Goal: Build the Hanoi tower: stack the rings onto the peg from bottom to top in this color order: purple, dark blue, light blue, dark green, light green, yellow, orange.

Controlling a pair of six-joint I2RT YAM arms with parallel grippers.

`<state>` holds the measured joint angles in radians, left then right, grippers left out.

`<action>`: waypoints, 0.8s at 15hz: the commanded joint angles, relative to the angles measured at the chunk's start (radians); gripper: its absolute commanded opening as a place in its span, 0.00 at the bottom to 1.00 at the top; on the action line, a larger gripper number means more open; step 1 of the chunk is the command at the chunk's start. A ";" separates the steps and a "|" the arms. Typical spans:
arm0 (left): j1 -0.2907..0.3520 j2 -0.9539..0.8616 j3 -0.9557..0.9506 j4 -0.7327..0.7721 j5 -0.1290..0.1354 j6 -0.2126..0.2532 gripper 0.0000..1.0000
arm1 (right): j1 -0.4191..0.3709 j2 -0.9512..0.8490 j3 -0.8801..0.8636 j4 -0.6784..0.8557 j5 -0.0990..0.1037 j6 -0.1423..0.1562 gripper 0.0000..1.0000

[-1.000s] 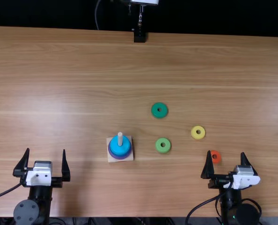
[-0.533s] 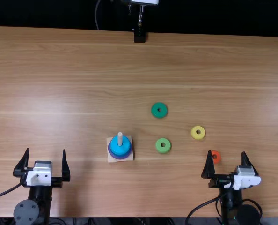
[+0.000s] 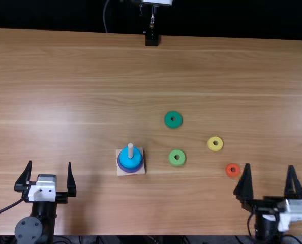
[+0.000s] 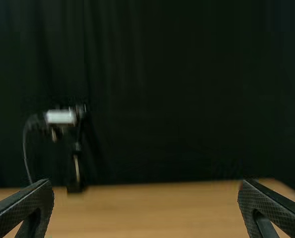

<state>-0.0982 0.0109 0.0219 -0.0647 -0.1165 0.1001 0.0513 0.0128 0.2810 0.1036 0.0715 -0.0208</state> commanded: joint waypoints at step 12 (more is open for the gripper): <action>-0.001 -0.011 -0.022 -0.005 -0.001 0.005 1.00 | 0.217 0.992 0.546 -0.072 -0.114 0.008 1.00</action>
<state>-0.0982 0.0109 0.0219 -0.0647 -0.1165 0.1009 0.2497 0.9882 0.7967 0.0082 -0.0204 -0.0204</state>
